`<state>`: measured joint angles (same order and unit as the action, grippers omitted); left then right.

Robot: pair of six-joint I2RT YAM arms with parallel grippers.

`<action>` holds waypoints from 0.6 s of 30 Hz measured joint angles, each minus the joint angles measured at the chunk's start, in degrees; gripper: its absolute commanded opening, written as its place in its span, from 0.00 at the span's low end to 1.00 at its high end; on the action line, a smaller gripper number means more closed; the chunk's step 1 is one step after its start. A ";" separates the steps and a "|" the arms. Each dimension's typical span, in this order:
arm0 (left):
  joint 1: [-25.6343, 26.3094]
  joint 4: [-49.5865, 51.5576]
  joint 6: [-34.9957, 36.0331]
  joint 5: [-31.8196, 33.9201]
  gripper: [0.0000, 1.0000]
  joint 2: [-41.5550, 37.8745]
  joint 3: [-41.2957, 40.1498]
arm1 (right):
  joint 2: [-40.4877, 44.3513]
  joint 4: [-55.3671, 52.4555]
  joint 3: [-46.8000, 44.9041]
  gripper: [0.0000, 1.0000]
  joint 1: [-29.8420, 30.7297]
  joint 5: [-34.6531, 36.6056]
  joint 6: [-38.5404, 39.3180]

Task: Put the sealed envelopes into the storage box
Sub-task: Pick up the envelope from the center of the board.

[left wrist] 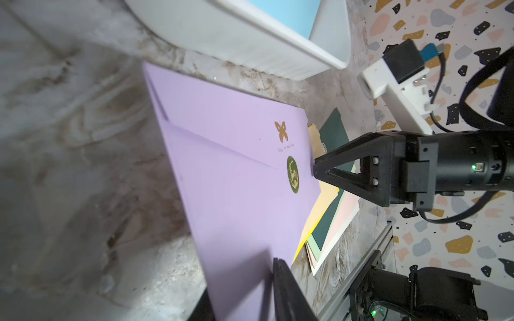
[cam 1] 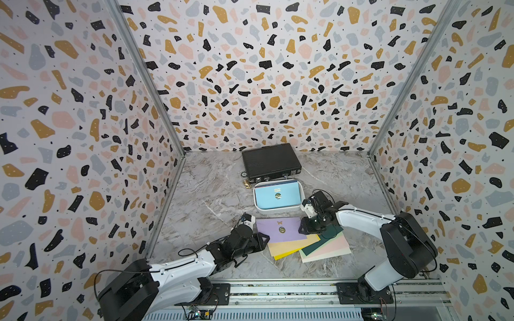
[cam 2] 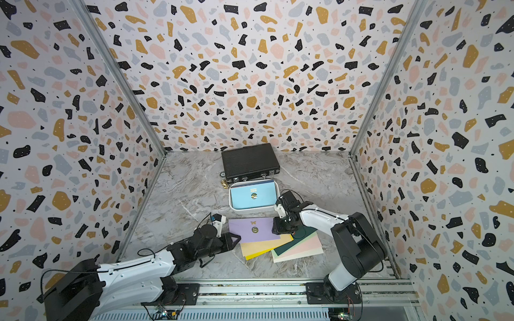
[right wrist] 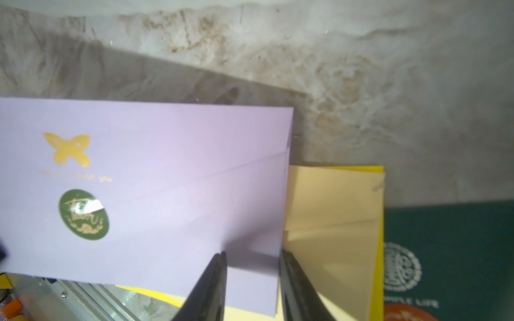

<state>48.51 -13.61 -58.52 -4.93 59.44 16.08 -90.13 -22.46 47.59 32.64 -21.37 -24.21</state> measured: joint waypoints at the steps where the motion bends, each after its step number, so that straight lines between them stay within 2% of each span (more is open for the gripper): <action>1: -0.24 1.44 0.61 0.13 0.12 -0.94 0.55 | 0.11 -0.04 0.00 0.37 0.00 -0.13 0.26; 4: -0.96 7.56 3.52 0.37 0.00 -3.23 3.56 | 1.16 -1.11 0.37 0.39 0.02 -0.07 1.95; 6: -1.31 12.37 6.73 0.42 0.00 -5.09 6.49 | 2.51 -2.82 1.36 0.41 0.02 0.13 3.76; 10: -1.62 22.05 18.18 -0.59 0.00 -11.56 13.16 | 7.13 -5.14 4.66 0.55 0.04 -0.07 6.82; 15: -1.62 28.89 32.50 -2.25 0.00 -22.10 17.53 | 17.29 -3.61 8.02 0.55 1.07 -4.35 11.85; 18: -1.64 32.37 39.60 -3.50 0.00 -26.29 19.56 | 22.27 -2.86 9.81 0.58 2.95 -6.43 17.62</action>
<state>46.87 18.76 -18.92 -8.43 33.15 35.64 -67.85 -25.32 57.41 35.59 -27.79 -6.59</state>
